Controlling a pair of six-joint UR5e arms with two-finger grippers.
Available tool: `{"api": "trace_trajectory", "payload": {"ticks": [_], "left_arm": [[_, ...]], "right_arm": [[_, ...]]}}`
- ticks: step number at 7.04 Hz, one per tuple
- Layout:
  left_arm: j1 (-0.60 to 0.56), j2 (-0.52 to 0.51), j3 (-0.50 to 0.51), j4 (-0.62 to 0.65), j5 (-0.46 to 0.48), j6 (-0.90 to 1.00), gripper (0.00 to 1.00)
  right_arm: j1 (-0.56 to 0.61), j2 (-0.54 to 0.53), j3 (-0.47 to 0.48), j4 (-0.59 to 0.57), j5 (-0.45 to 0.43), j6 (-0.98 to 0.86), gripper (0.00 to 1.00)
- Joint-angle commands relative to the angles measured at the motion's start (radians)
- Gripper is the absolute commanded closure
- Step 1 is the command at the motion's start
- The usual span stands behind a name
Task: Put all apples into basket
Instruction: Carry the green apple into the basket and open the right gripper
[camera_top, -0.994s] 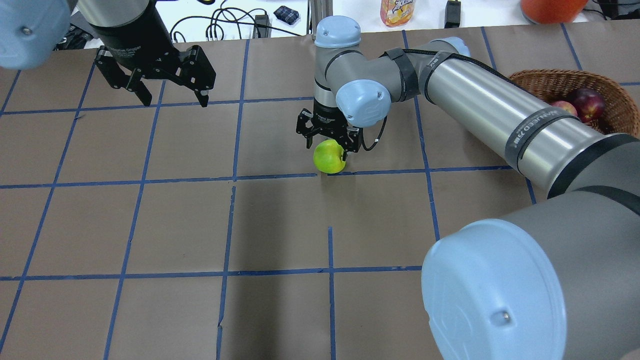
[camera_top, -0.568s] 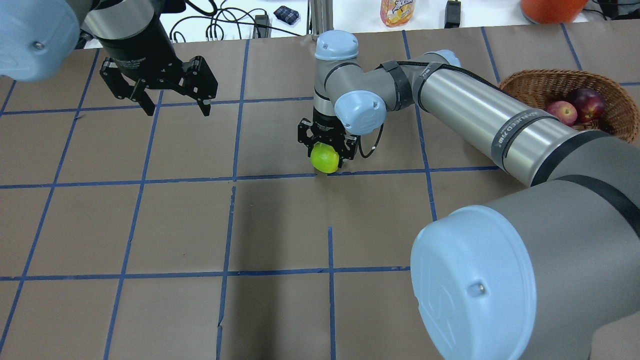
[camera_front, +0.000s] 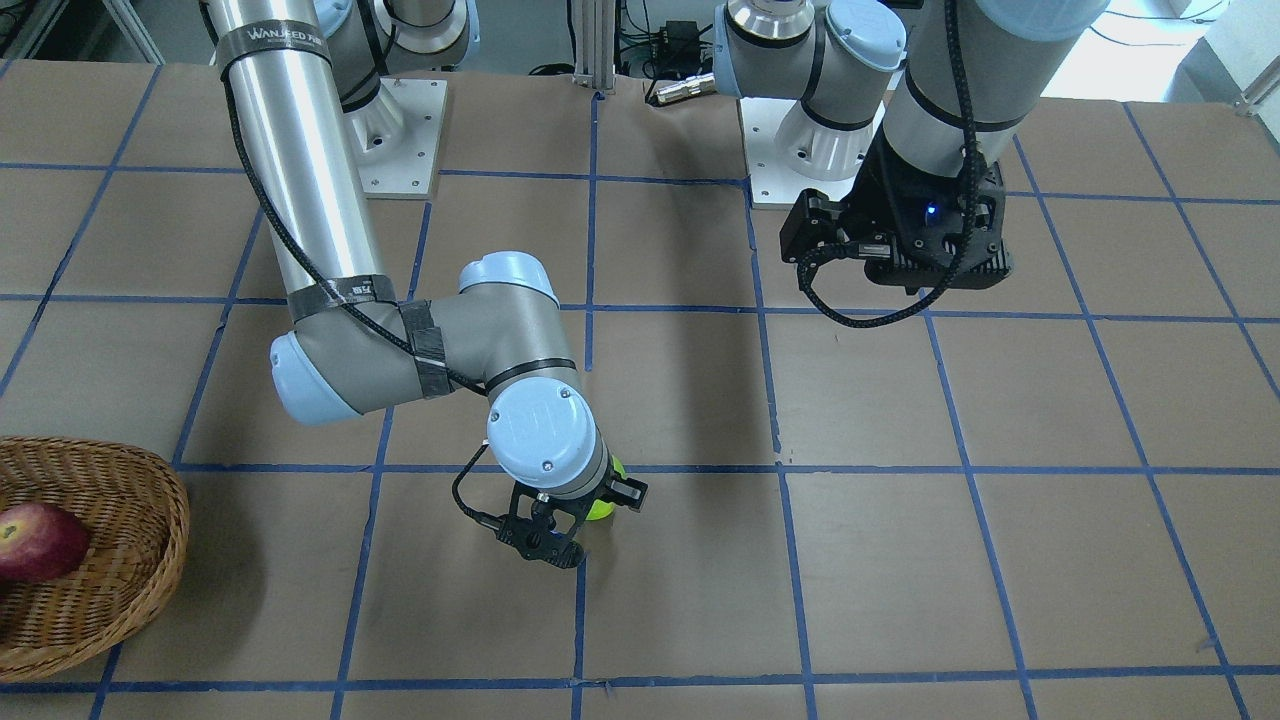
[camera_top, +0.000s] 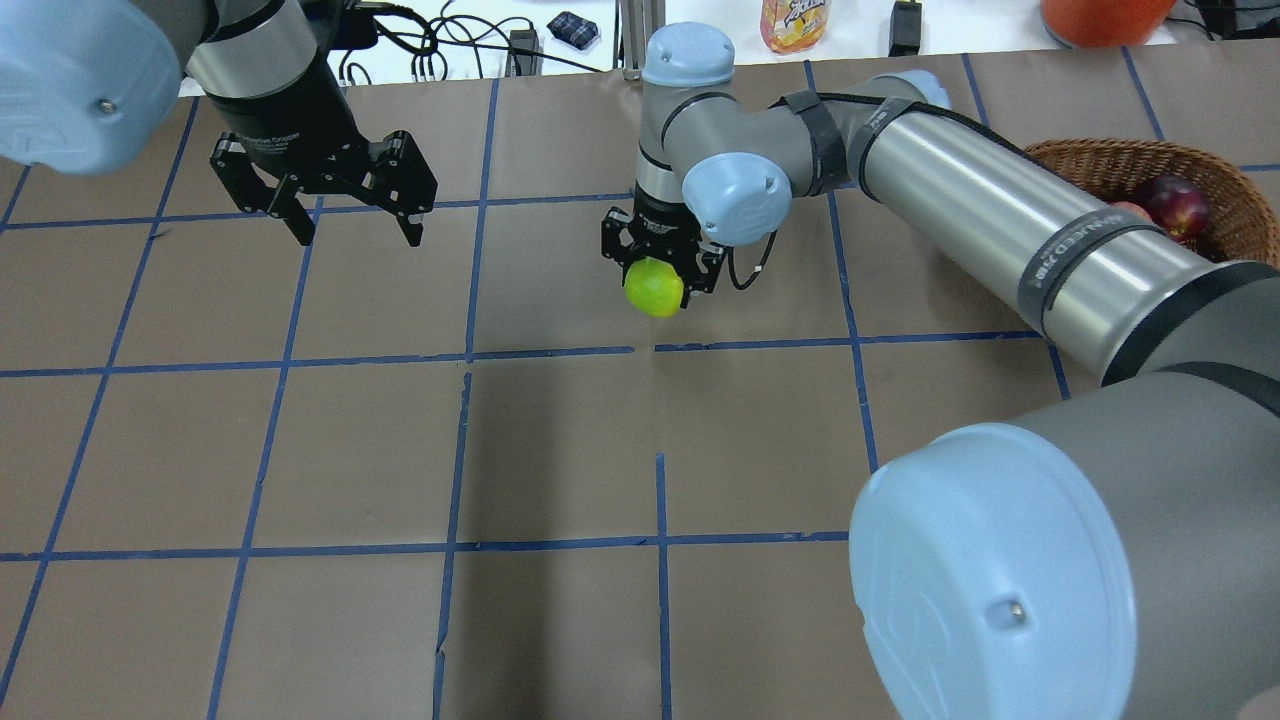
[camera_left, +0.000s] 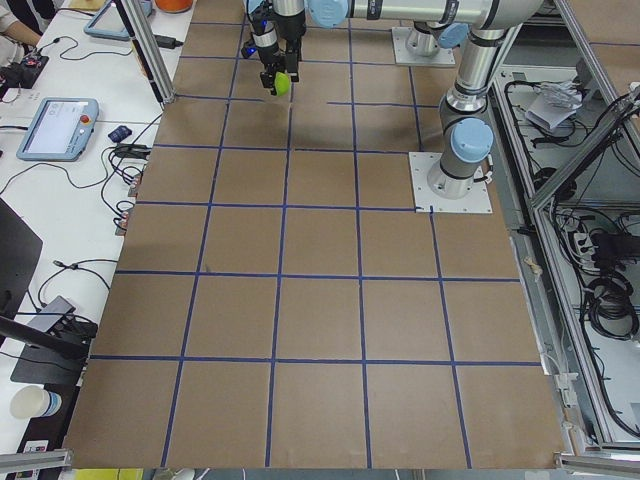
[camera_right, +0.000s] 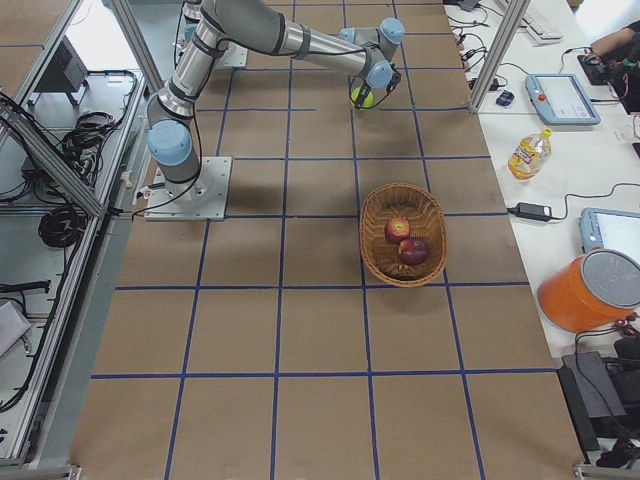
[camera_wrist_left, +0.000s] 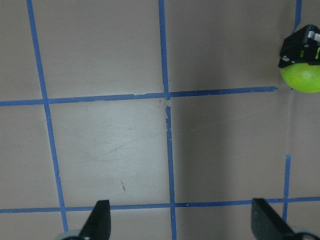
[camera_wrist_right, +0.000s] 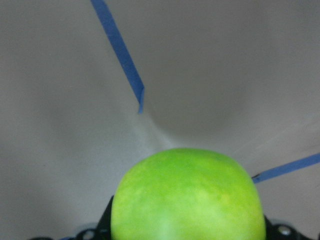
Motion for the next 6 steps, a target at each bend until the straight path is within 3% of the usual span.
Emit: {"api": "trace_trajectory", "payload": {"ticks": [1,3,4,6], "left_arm": [[0.002,-0.011,-0.001,0.005,-0.001,0.003,0.0],[0.002,-0.054,0.005,0.026,0.001,0.003,0.0],[0.002,-0.062,0.014,0.028,0.001,0.003,0.0],[0.004,-0.05,0.008,0.025,0.028,0.003,0.0]], "right_arm": [[-0.245,-0.13,-0.059,0.201,-0.011,-0.318,1.0],[-0.463,-0.17,-0.057,0.221,-0.191,-0.672,1.0],[-0.533,-0.153,-0.048,0.151,-0.213,-0.837,1.0],[-0.57,-0.08,-0.047,0.064,-0.215,-0.857,1.0]]}}
